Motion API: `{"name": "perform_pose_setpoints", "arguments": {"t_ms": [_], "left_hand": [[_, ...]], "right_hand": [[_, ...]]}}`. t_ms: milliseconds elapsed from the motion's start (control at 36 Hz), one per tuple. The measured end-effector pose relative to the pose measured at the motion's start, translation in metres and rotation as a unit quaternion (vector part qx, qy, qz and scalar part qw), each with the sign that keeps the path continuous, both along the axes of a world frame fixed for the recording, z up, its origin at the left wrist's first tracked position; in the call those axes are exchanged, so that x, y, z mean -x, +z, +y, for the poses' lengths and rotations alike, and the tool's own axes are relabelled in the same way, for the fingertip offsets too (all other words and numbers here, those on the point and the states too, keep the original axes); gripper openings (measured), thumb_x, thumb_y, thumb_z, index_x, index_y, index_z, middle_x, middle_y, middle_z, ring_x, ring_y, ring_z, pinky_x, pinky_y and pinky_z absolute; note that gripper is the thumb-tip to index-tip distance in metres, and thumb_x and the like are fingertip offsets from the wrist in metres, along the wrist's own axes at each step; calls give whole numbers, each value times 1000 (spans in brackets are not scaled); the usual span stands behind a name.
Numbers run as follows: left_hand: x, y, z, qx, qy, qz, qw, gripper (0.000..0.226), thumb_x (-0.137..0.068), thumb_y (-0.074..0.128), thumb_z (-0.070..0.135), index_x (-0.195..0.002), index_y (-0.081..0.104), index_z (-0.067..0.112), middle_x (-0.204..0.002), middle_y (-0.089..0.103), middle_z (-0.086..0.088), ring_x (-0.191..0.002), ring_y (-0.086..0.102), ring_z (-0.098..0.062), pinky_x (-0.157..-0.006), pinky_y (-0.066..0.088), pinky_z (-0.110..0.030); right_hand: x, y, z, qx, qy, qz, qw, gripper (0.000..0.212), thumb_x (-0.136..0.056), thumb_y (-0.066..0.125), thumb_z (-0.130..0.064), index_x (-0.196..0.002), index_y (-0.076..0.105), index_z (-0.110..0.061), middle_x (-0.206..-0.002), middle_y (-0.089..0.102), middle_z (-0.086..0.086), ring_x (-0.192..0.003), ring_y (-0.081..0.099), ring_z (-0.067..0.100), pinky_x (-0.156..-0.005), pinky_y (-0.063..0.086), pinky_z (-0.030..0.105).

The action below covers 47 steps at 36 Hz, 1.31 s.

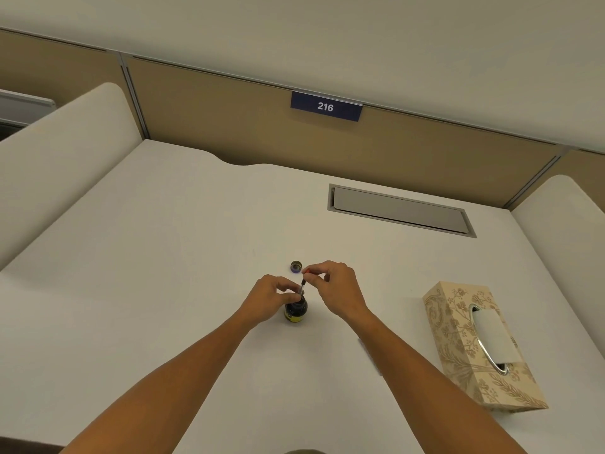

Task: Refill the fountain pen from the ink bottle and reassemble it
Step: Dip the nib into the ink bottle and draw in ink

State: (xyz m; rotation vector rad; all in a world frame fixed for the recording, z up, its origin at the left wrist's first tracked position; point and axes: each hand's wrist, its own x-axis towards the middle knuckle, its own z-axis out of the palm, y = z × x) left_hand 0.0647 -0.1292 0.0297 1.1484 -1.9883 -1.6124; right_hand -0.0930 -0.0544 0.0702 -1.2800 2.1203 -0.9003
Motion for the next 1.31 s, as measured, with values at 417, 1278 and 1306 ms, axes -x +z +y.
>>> {"name": "perform_pose_setpoints", "arguments": {"t_ms": [417, 1278, 1306], "left_hand": [[1, -2, 1, 3, 5, 8, 1000, 11, -84, 74, 14, -90, 79, 22, -100, 75, 9, -105, 63, -16, -98, 43, -36], [2, -5, -3, -3, 3, 21, 1000, 13, -82, 76, 12, -88, 78, 23, -103, 71, 9, -104, 64, -12, -99, 46, -33], [2, -5, -3, -1, 2, 19, 1000, 12, -82, 76, 12, -88, 78, 22, -104, 71, 9, -104, 64, -12, -98, 46, -33]], "right_hand": [[-9, 2, 6, 48, -21, 22, 998, 19, -83, 73, -47, -93, 73, -31, -91, 69, -18, -82, 61, 1, -76, 52, 28], [-5, 11, 4, 48, 63, -21, 997, 21, -92, 69, -27, -113, 73, -26, -105, 65, -9, -63, 49, -7, -71, 40, 18], [-4, 11, 5, 45, 66, -22, 997, 20, -93, 68, -25, -112, 73, -26, -105, 65, -9, -61, 48, -5, -70, 40, 18]]}}
